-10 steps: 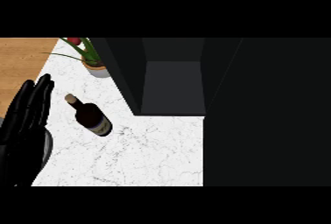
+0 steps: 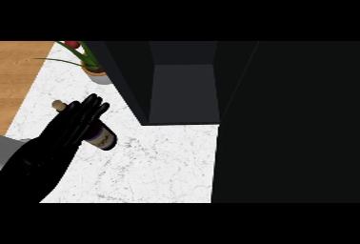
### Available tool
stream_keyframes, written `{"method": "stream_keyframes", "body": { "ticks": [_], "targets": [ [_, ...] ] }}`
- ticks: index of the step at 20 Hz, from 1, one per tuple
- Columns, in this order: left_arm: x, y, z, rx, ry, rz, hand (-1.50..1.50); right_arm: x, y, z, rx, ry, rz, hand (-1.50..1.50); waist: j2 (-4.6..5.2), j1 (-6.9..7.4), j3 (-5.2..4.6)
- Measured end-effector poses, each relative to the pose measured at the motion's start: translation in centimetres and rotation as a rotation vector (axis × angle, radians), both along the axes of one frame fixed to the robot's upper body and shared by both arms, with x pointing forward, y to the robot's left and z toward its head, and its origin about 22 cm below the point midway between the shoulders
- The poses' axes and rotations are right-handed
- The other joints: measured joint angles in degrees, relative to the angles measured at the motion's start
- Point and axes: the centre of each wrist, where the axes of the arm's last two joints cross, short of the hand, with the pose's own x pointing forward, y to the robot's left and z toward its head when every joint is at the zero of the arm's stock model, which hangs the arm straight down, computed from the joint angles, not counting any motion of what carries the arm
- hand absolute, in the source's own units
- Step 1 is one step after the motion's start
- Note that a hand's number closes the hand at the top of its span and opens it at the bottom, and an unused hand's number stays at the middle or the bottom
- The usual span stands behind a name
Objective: Pick up the wine, place it into the cabinet and close the cabinet
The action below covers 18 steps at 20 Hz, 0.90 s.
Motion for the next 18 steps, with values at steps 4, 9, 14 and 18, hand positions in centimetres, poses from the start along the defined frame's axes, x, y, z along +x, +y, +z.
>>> {"method": "stream_keyframes", "body": {
  "ticks": [4,9,14,18],
  "targets": [
    [-1.0,-0.2,0.4,-0.034,0.079,-0.129,-1.5,-1.7,-0.6,1.2,0.011,0.031,0.068,-1.5,-0.02,0.48,0.02],
    [-2.8,-0.8,2.9,-0.053,0.115,-0.195,-1.5,-2.8,-0.5,3.6,0.017,0.054,0.092,-1.5,0.03,0.95,0.02],
    [-4.3,-1.5,4.1,-0.06,0.136,-0.207,-1.5,-2.8,-0.3,4.4,0.011,0.069,0.094,-1.5,0.05,1.06,0.02],
    [-4.6,-2.5,4.1,-0.068,0.189,-0.222,-1.5,-2.8,-0.2,4.6,0.014,0.075,0.091,-1.5,0.05,1.12,0.04]
  ]
}}
